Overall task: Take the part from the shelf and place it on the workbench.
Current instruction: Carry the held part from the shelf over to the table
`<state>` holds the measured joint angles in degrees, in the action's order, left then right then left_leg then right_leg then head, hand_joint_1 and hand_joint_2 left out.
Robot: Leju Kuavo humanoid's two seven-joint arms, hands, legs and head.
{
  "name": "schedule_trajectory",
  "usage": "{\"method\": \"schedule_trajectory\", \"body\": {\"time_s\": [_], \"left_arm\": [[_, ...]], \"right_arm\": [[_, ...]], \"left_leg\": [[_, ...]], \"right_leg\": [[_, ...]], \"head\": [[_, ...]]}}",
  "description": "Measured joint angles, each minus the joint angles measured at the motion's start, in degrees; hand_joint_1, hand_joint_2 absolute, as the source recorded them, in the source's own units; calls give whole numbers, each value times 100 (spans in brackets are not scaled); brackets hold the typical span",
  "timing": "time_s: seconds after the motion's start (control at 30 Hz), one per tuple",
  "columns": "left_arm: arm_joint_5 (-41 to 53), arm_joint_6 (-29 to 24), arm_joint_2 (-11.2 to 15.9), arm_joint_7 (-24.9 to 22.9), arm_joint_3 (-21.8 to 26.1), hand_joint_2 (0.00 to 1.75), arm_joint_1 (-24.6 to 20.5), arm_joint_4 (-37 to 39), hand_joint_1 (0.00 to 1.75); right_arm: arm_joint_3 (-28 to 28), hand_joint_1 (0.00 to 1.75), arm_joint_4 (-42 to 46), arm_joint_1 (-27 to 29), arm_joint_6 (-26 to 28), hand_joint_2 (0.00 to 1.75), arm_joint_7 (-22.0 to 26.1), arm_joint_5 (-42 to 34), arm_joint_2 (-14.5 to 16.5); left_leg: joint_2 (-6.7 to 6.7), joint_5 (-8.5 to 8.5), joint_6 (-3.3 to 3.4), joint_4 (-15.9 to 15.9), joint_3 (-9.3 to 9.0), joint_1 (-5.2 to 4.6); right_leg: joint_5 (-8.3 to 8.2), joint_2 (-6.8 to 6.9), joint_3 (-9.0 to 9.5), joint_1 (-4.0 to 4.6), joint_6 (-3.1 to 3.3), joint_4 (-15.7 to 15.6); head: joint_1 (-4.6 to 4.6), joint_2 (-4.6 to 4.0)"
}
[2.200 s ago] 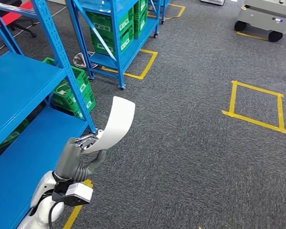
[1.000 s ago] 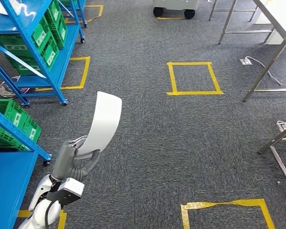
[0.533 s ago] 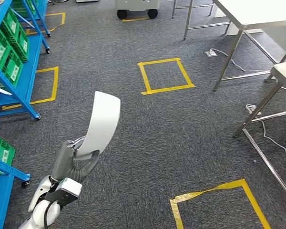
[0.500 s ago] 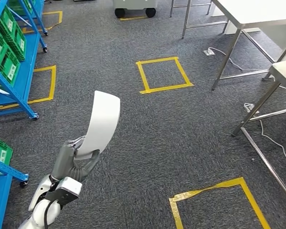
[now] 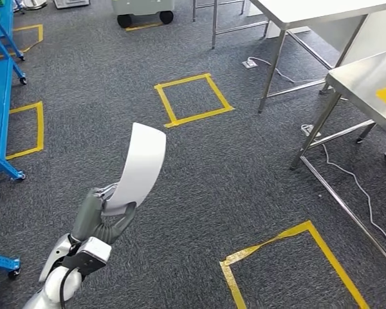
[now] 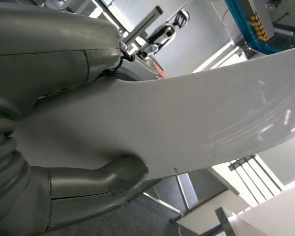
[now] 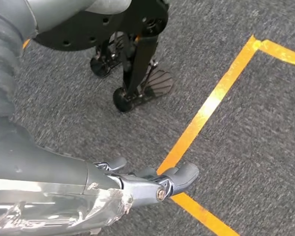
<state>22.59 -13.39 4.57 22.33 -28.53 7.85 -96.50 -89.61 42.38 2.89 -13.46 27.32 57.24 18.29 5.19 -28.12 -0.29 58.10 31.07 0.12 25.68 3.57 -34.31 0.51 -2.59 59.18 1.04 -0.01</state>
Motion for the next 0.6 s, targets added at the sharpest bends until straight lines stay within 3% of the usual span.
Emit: {"method": "schedule_trajectory", "body": {"time_s": [0.07,0.13,0.2,0.23,0.27,0.3,0.33,0.37,0.43,0.5,0.57,0.6], "left_arm": [[-3,4,-1,1,-3,175,-6,-1,175],[-9,5,3,3,-7,175,-15,-1,175],[-24,8,11,8,-10,175,-15,2,175],[-32,12,17,10,-13,175,-10,4,175],[-34,16,22,10,-17,175,-5,7,175],[-37,20,28,10,-21,175,-3,9,175],[-42,23,35,10,-23,175,-2,10,175],[-48,25,41,11,-24,175,-2,11,175],[-64,35,50,16,-29,175,-5,11,175],[-80,49,53,25,-37,175,-8,12,175],[-89,61,56,32,-42,175,-12,13,175],[-92,70,59,36,-43,175,-14,13,175]], "right_arm": [[-1,0,1,6,-3,175,0,1,0],[-4,0,8,11,-2,175,1,2,1],[-3,0,19,-1,-2,175,2,9,2],[-1,0,24,-8,-2,175,3,14,2],[1,0,24,-10,-3,175,4,22,2],[2,0,24,-7,-4,175,4,28,2],[2,0,24,-3,-5,175,4,37,2],[2,0,24,1,-7,175,5,44,2],[2,0,26,3,-14,175,9,54,2],[2,0,28,10,-27,175,15,55,2],[1,0,30,35,-42,175,19,53,1],[-1,0,30,46,-47,175,20,50,0]], "left_leg": [[68,-14,-68,-14,-22,17],[-99,-146,-132,130,18,41],[-382,-464,-164,724,300,50],[-453,-621,-171,1122,511,50],[-483,-701,-177,1439,697,50],[-494,-669,-181,1582,807,52],[-503,-525,-182,1505,811,56],[-532,-306,-182,1222,706,64],[-741,53,-179,451,365,103],[-901,110,-132,24,172,123],[-835,59,-29,-31,131,110],[-788,41,25,-37,91,102]], "right_leg": [[-23,-122,-15,6,58,-17],[-55,-243,14,-19,129,-69],[-72,-371,50,-43,178,-97],[-71,-441,48,-46,193,-98],[-66,-519,50,-47,201,-98],[-62,-601,54,-49,203,-98],[-56,-688,63,-56,197,-98],[-49,-776,75,-66,181,-97],[-18,-935,82,-75,121,-77],[15,-1057,71,-71,51,-65],[14,-1098,64,-75,-11,-55],[25,-1009,60,-72,-35,-5]], "head": [[4,1],[21,1],[64,0],[81,1],[94,1],[97,1],[101,1],[103,1],[115,1],[125,1],[118,1],[113,1]]}}
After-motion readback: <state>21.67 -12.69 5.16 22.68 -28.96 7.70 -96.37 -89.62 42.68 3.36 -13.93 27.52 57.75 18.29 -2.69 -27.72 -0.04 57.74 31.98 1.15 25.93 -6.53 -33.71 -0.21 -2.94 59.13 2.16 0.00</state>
